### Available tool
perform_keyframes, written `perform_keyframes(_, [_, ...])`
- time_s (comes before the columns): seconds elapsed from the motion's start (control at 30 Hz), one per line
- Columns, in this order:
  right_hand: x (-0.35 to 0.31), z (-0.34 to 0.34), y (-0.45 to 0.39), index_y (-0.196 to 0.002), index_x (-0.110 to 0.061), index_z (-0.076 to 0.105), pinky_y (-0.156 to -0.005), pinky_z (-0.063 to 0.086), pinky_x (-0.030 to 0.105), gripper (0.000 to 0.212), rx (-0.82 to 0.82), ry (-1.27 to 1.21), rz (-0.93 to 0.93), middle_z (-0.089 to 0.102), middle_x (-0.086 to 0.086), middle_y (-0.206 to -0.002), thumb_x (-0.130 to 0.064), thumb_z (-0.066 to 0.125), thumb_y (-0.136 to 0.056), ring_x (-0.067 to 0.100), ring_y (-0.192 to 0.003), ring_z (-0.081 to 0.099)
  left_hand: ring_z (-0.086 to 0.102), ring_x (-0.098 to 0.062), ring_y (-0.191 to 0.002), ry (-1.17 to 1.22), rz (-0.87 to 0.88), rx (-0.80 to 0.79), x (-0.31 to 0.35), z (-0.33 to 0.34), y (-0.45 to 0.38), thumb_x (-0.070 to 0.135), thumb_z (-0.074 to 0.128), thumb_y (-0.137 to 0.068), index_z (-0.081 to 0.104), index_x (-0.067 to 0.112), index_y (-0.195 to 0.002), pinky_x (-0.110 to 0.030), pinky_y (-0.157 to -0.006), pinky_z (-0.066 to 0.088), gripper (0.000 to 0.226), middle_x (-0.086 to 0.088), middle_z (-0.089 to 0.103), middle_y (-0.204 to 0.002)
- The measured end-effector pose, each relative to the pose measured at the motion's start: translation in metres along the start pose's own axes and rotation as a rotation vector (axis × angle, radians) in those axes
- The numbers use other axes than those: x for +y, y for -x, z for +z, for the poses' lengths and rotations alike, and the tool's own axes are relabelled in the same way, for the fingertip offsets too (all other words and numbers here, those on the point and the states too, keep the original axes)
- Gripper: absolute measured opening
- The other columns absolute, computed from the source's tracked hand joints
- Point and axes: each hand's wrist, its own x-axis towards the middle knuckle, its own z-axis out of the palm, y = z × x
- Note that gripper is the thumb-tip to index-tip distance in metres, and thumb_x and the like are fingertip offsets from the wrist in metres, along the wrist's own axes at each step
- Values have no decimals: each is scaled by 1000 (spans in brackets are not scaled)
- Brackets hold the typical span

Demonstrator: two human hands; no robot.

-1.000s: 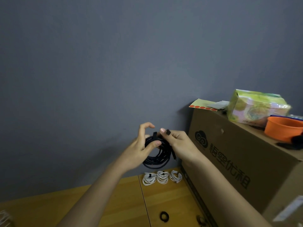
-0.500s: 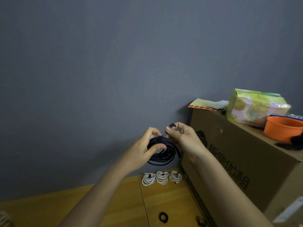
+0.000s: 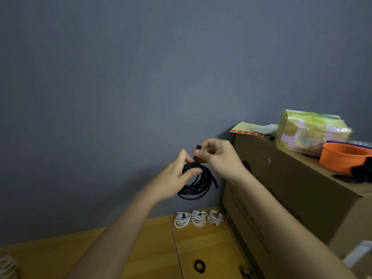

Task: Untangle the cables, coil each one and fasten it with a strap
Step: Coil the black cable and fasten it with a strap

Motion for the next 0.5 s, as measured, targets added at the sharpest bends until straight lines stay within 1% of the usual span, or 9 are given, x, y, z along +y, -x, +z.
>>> perform_keyframes(0.1, [4,-1,2,-74,-9,67,-73,52,47,16,21,36,-61,68,12,-71,-18,70,-86,29,-69,64,50,-7,-87,-11,-38,24,1,0,-5,44,51,-94,34,19,-98,-18,-68,37,30,2,54,-100])
perform_keyframes(0.17, [7,-4,4,-77,-9,69,-73,51,48,12,4,15,-91,68,14,-74,-16,70,-87,26,-69,61,51,-10,-92,-6,-53,19,2,-1,-8,45,52,-93,33,20,-100,-20,-72,39,32,1,56,-107])
perform_keyframes(0.2, [8,-5,5,-77,-10,70,-73,51,47,10,-10,16,-106,69,12,-75,-14,69,-87,22,-70,61,54,-14,-95,7,-63,14,3,-2,-10,46,52,-93,33,21,-102,-25,-76,42,33,-2,58,-108])
perform_keyframes(0.23, [8,-6,6,-79,-12,71,-73,51,46,9,-23,20,-120,69,8,-75,-12,69,-87,17,-72,61,56,-17,-94,20,-76,8,2,-4,-12,47,53,-92,32,23,-104,-32,-81,43,34,-4,60,-105])
perform_keyframes(0.27, [8,-8,8,-80,-14,72,-75,52,44,8,-34,16,-131,70,2,-75,-11,68,-87,14,-73,62,56,-19,-86,40,-83,0,3,-5,-14,48,54,-91,33,24,-105,-37,-80,45,35,-5,60,-96])
perform_keyframes(0.3, [8,-10,9,-82,-16,72,-77,52,42,9,-44,-1,-140,70,-3,-76,-10,67,-87,11,-75,63,52,-17,-74,80,-81,-9,5,-6,-15,48,55,-90,35,23,-106,-39,-76,45,36,-4,57,-84])
perform_keyframes(0.33, [7,-12,11,-82,-19,72,-79,52,41,12,-50,-23,-146,70,-6,-78,-9,67,-88,10,-77,64,46,-15,-65,144,-75,-21,7,-8,-15,47,57,-88,37,21,-107,-39,-70,43,38,-1,51,-73])
perform_keyframes(0.4, [6,-15,14,-82,-22,72,-81,52,40,15,-41,-34,-158,71,-6,-81,-10,65,-88,13,-81,66,39,-12,-58,272,-72,-56,10,-9,-18,38,58,-90,40,17,-108,-34,-62,39,34,3,44,-64])
perform_keyframes(0.5, [10,-16,19,-89,-17,74,-80,54,40,9,44,102,-239,71,-4,-86,-14,66,-89,13,-85,67,37,-10,-59,382,-83,-145,18,-10,-19,26,54,-95,41,18,-106,-25,-59,38,19,1,40,-66])
